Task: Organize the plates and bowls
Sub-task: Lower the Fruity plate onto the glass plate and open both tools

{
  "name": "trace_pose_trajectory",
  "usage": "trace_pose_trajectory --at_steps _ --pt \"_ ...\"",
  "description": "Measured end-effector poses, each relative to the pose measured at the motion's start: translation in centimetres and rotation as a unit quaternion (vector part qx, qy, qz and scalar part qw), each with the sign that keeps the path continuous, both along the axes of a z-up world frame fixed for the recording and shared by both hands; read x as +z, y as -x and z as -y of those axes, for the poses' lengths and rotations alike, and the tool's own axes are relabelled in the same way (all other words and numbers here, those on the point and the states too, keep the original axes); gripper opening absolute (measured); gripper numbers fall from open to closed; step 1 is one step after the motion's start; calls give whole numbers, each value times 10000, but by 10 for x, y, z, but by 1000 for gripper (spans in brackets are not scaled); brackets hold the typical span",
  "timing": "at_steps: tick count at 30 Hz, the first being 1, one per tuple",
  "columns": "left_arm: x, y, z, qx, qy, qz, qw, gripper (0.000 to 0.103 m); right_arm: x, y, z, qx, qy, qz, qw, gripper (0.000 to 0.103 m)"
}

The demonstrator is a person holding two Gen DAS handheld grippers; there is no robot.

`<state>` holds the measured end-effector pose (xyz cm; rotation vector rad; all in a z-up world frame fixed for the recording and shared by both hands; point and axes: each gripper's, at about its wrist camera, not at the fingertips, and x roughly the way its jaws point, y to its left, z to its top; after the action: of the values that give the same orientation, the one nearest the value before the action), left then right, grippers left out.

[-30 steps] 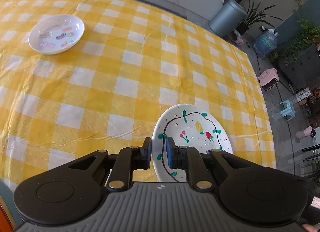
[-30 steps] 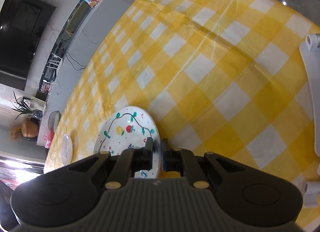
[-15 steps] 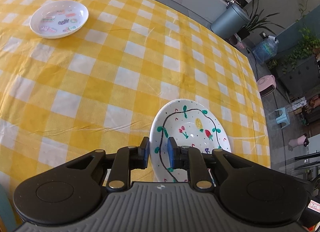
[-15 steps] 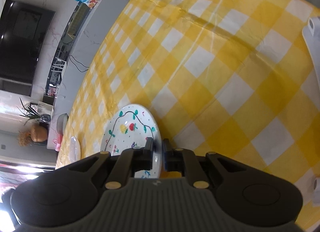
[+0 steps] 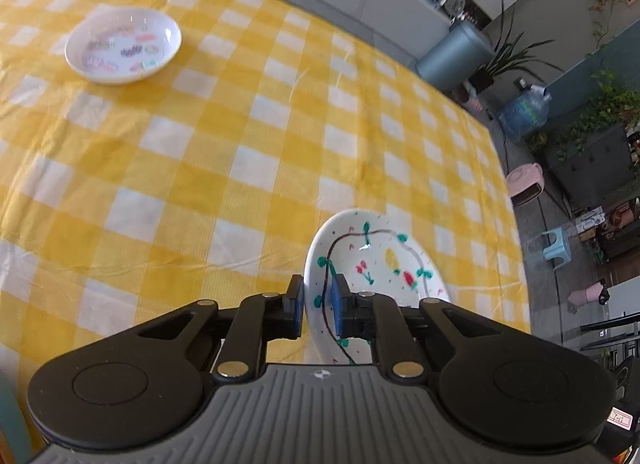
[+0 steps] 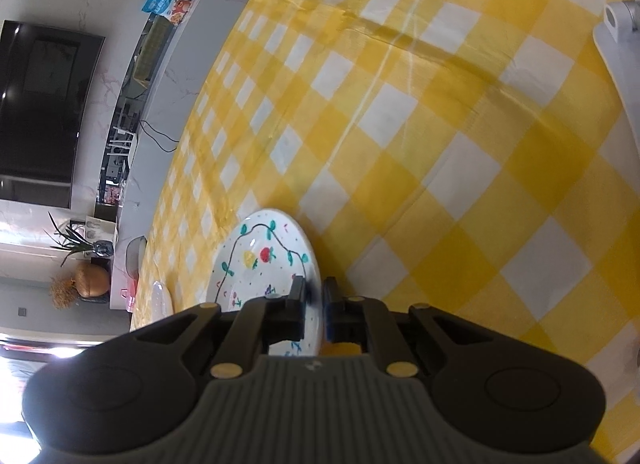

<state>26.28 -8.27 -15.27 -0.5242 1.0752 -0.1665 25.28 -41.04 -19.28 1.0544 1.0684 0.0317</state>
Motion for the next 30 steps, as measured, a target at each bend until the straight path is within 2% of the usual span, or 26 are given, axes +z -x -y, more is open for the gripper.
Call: trace_pose_trajectory --at_steps 9,16,26,30 --pt "24 25 0 -110 -162 334 9992 14 17 19 -2 155 -108 257 9995 6" --pt "44 68 -8 -204 -37 714 9972 13 34 53 -3 194 -78 542 9983 6" --pt "42 118 -21 -10 79 788 9969 13 41 100 -19 331 83 561 9978 7" --pt "35 127 -24 57 183 744 9970 13 47 106 -23 425 339 615 9966 7"
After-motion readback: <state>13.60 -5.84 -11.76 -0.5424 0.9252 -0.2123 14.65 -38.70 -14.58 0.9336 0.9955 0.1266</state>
